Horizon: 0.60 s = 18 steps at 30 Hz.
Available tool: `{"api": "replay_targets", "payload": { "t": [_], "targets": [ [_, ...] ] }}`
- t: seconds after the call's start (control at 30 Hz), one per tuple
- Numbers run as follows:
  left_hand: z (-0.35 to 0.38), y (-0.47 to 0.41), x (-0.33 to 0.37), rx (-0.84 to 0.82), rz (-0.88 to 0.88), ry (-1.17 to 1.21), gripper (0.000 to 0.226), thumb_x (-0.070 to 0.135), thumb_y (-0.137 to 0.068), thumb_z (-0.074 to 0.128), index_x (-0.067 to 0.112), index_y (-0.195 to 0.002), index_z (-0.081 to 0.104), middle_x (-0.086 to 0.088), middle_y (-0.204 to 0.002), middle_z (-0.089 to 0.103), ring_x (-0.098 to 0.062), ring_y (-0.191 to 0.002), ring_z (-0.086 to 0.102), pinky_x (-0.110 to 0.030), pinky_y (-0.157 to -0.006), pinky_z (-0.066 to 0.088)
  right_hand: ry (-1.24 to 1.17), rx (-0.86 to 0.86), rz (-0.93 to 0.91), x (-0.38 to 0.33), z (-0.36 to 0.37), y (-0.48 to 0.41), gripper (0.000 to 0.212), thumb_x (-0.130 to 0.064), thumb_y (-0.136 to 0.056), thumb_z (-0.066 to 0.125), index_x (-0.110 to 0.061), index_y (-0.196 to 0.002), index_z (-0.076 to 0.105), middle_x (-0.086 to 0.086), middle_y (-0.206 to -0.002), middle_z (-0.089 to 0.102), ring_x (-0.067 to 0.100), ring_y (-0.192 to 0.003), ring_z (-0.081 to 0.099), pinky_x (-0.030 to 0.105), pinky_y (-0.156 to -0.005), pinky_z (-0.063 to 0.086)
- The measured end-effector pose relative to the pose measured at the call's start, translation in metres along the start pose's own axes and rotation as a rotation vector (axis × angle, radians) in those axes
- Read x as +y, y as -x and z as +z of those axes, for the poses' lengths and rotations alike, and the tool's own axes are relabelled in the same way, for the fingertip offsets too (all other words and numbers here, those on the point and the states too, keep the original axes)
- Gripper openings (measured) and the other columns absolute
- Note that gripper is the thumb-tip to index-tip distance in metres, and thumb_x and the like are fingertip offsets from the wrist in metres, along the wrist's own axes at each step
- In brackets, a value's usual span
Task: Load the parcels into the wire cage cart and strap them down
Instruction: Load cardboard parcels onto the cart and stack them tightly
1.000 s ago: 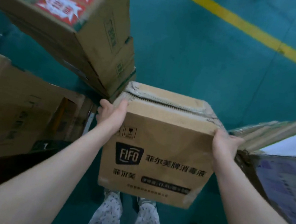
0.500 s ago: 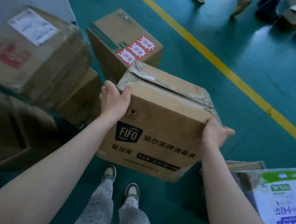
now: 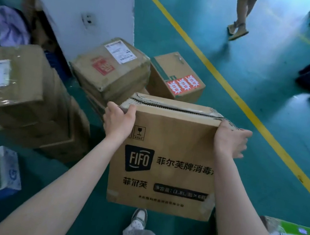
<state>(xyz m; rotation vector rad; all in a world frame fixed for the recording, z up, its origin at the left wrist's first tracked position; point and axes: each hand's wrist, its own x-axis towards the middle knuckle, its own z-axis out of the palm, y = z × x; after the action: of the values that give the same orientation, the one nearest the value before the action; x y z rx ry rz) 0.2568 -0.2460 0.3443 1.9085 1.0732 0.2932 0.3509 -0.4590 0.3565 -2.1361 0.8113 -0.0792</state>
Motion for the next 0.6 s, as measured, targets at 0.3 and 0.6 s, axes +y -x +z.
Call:
{"api": "replay_targets", "payload": {
  "t": [0.3,0.6],
  "targets": [
    [-0.101,0.035,-0.085,0.206,-0.192,0.019,0.058,0.051,-0.091,0.047,0.006,-0.127,0.036,-0.013,-0.128,0.046,-0.029,-0.115,0.047,-0.048,-0.095,0.043,0.081,-0.187,-0.184,0.003,0.021,0.116,0.048,-0.038,-0.089,0.049,-0.006,-0.122,0.037,0.014,-0.135,0.045,0.032,-0.128,0.036,0.047,-0.103,0.024],
    [-0.218,0.081,-0.170,0.474,-0.348,0.039,0.053,0.046,-0.089,0.050,0.001,-0.117,0.042,-0.015,-0.121,0.051,-0.034,-0.112,0.049,-0.043,-0.091,0.044,0.151,-0.456,-0.334,0.027,0.048,0.242,0.057,-0.040,-0.090,0.048,-0.003,-0.131,0.033,0.017,-0.141,0.040,0.033,-0.132,0.033,0.049,-0.106,0.022]
  ]
}}
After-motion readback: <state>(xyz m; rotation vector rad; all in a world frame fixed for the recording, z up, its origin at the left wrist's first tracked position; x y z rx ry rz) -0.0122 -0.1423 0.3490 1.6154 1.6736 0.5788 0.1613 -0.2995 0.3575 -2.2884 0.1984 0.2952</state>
